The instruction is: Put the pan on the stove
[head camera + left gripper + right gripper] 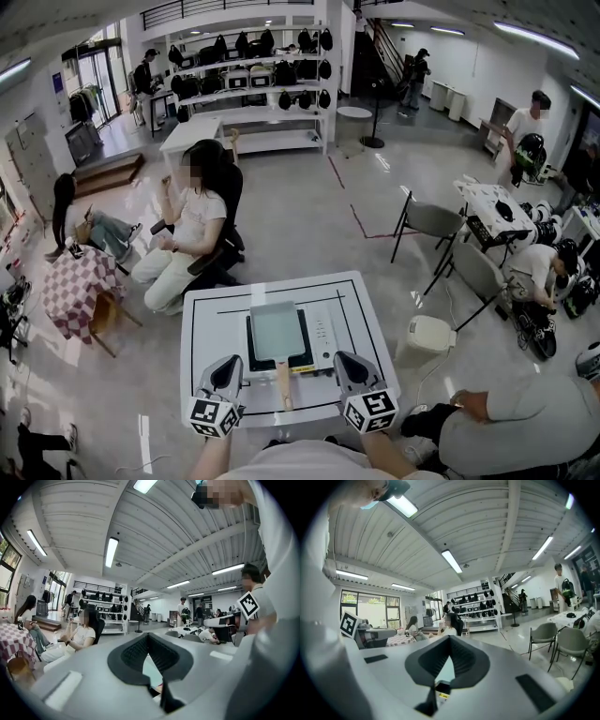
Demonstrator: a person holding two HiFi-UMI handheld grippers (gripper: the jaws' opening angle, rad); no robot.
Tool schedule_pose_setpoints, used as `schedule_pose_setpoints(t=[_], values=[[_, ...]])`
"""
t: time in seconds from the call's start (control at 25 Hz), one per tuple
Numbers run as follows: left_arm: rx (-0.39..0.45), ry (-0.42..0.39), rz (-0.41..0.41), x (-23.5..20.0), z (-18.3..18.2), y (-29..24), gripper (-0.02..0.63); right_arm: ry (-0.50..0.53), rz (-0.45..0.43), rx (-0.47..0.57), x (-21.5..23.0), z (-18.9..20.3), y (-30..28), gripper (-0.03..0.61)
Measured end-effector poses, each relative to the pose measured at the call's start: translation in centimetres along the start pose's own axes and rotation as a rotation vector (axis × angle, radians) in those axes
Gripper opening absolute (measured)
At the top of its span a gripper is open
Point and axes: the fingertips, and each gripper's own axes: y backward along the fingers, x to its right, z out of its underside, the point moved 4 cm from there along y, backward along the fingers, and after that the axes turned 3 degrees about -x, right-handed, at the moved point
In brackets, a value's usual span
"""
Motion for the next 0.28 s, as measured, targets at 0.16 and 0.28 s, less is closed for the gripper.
schedule_pose_setpoints(t=[0.16,0.28], values=[[-0.005,0.004,0.003,0.06,0.22,0.12,0.009,-0.001,0.001,-0.003,-0.15,0.07,0.01,0.008],[-0.011,0.002,0.003,-0.01,0.31,0.37,0.009,-0.003,0.002,-0.004,-0.39,0.06,0.04,0.008]])
